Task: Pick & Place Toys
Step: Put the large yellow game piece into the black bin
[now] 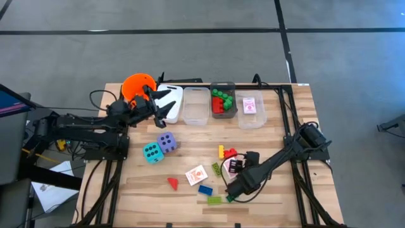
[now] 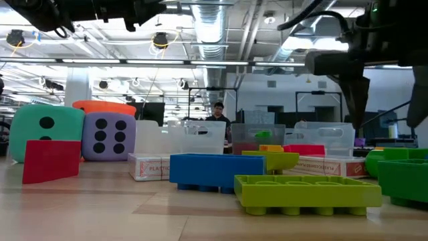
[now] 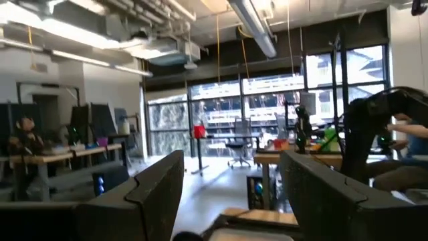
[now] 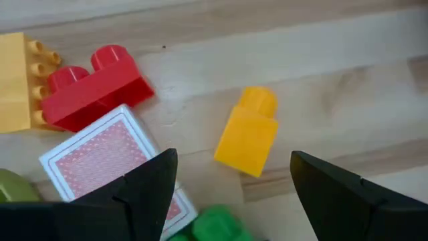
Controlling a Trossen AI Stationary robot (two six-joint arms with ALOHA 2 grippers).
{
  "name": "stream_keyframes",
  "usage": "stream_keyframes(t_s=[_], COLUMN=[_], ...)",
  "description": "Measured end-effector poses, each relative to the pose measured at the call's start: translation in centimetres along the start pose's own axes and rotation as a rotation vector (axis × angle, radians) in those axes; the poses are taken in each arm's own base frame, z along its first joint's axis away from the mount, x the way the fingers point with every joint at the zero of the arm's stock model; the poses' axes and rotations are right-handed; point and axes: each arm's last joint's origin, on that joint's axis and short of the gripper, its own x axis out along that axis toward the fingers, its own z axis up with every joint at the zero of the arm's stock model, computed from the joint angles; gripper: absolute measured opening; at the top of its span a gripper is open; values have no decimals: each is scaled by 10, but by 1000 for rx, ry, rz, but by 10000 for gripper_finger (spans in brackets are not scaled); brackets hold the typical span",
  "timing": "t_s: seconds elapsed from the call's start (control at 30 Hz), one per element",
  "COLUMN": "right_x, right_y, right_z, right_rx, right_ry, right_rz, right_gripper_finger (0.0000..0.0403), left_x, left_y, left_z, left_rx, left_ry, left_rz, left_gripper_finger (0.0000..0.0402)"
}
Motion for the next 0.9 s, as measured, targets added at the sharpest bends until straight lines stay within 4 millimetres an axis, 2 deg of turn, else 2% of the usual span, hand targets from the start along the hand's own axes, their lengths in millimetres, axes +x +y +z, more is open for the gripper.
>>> stream_keyframes(t_s=[0.3,0.53,0.9], right_x=[7,13,48], right_y=[13,9,1], right_z=[14,13,2], right_rx=[67,79,109], right_ry=[13,48,114], right_rz=[-45,-105,-89], right_gripper_finger=[286,286,286], left_x=[0,0,0], left_y=[0,0,0], left_z=[1,0,-3], left_rx=[112,123,129], left_ry=[-13,2,33], left_rz=[3,0,-7], left_gripper_finger=[237,237,237])
